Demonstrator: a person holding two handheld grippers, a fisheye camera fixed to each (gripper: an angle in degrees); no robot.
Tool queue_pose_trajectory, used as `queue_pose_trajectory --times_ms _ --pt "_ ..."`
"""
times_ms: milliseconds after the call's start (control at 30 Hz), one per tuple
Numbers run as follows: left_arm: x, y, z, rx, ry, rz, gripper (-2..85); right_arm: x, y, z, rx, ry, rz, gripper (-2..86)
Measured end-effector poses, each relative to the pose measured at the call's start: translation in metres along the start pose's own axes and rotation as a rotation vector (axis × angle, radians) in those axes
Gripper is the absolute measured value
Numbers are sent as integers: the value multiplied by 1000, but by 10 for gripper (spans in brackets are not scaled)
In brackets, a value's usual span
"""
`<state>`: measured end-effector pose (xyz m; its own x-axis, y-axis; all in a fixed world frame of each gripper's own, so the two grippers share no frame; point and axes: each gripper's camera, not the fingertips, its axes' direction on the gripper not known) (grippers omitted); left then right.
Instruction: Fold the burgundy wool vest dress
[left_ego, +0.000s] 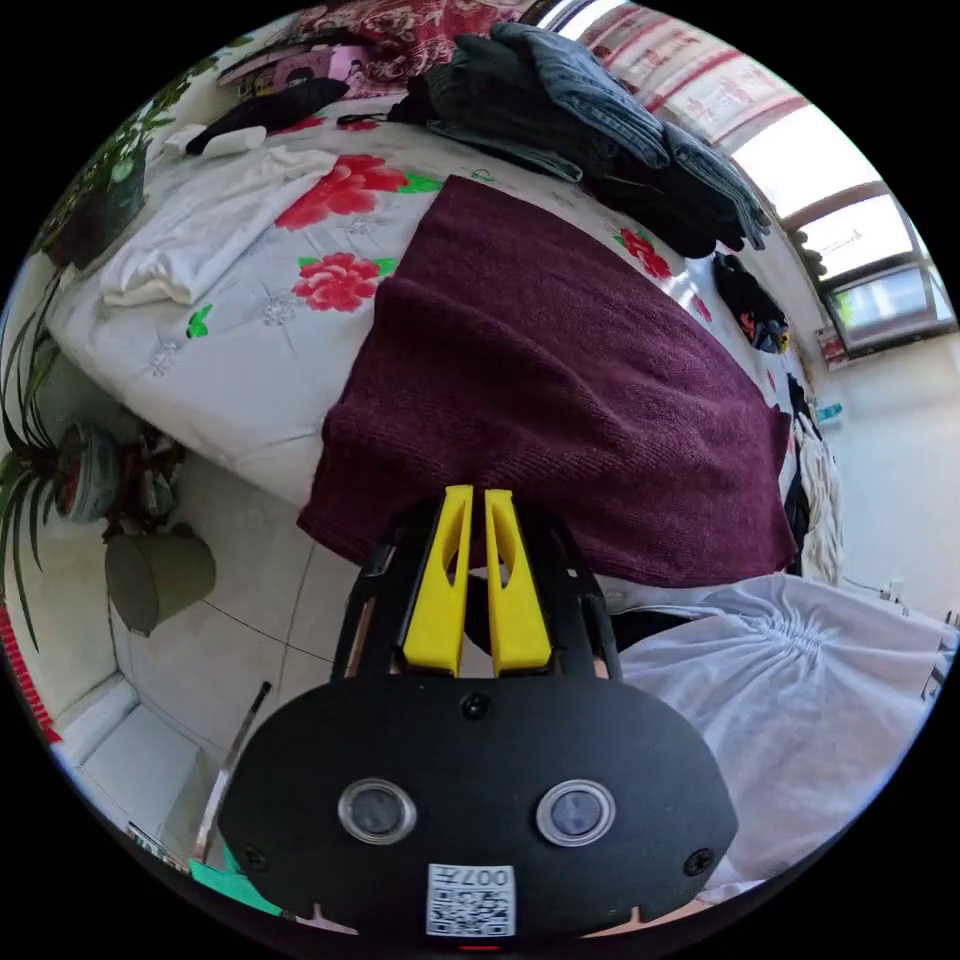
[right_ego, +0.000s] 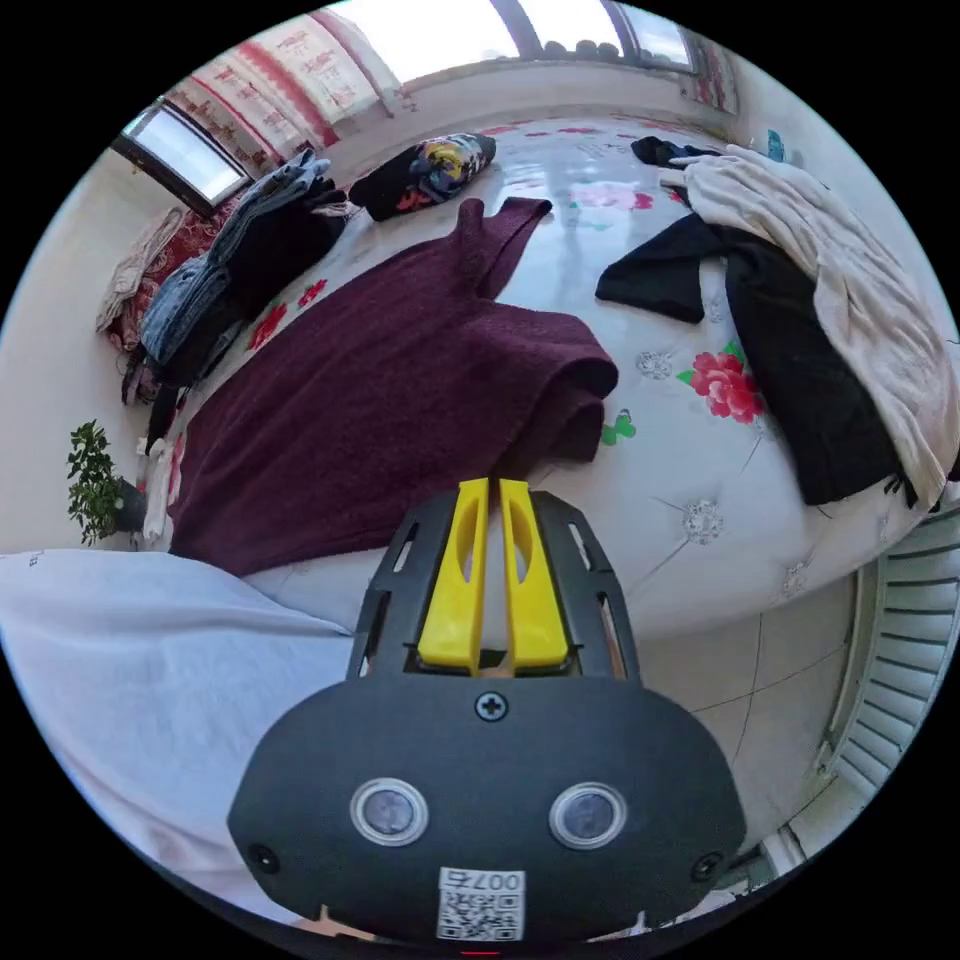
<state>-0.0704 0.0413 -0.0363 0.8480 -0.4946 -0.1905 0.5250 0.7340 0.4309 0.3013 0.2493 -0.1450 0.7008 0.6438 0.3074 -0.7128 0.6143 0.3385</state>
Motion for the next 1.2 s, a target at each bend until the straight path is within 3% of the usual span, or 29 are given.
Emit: queue_pose_trajectory --times_ms 333,567,667,733,800,867,967,1033,1133,1200 --pt "-14 19 8 -14 65 -47 55 114 -20 -6 217 -290 525 73" --pt "-19 20 -25 63 46 -66 59 128 -49 17 183 -498 645 50" --pt "-13 17 -35 87 44 -71 53 94 -64 -40 371 -418 398 25" --pt "-5 18 -39 106 34 -52 50 29 -66 -94 408 -181 -56 22" --pt "3 18 -38 113 16 -41 44 -4 -56 -106 351 -3 -235 25" --pt "14 16 -31 114 17 -35 37 -8 -46 -105 313 96 -243 31" --pt "31 10 -20 111 33 -13 33 40 -36 -91 245 -28 -10 44" --pt "43 7 -16 111 43 13 31 91 -21 -73 233 -245 270 53" --pt "61 3 -8 99 60 54 28 124 -4 -54 303 -289 458 57" --pt "69 3 -3 87 64 71 26 126 -13 -45 283 -251 454 60"
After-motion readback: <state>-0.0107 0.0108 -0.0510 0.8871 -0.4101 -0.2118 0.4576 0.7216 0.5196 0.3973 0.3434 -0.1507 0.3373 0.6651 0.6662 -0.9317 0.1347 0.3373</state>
